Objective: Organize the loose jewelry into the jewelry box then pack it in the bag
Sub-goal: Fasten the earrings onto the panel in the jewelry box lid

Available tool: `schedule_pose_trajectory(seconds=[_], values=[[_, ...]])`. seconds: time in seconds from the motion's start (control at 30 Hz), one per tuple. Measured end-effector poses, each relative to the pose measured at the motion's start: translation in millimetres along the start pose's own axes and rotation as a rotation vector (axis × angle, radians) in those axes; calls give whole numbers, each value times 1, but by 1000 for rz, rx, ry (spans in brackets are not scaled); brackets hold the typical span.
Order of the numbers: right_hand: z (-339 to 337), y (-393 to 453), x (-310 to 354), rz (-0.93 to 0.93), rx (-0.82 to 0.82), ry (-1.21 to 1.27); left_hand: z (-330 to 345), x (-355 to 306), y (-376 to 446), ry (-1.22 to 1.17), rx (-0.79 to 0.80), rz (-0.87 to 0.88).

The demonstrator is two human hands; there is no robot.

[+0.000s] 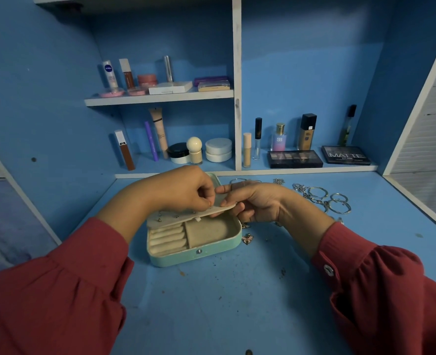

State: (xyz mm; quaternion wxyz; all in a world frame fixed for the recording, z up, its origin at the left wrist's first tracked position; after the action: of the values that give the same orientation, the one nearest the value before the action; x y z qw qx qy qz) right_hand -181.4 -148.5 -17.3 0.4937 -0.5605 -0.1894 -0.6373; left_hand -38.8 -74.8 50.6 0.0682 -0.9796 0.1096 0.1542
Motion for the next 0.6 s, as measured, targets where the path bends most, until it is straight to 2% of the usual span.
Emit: schedule_pose_trajectory(seconds=[0.4,0.6], values=[[-5,1,-3,-10,20,49,1,-2,1,14,44,-6],[-7,6,-2,19,87,93,-2,2,-3,-34,-17,-4]])
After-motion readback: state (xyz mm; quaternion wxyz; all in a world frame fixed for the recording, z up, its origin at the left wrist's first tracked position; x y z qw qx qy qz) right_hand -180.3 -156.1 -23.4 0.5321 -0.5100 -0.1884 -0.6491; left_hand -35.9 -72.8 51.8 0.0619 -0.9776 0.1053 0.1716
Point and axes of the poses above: each hand's wrist, its own y-axis towards the middle knuckle, its own z-axis out of the palm, x = y × z, the point moved 2 cm from there along y, towards the middle knuckle, and after that the axes turned 1 degree about x, right-handed, at the moved point
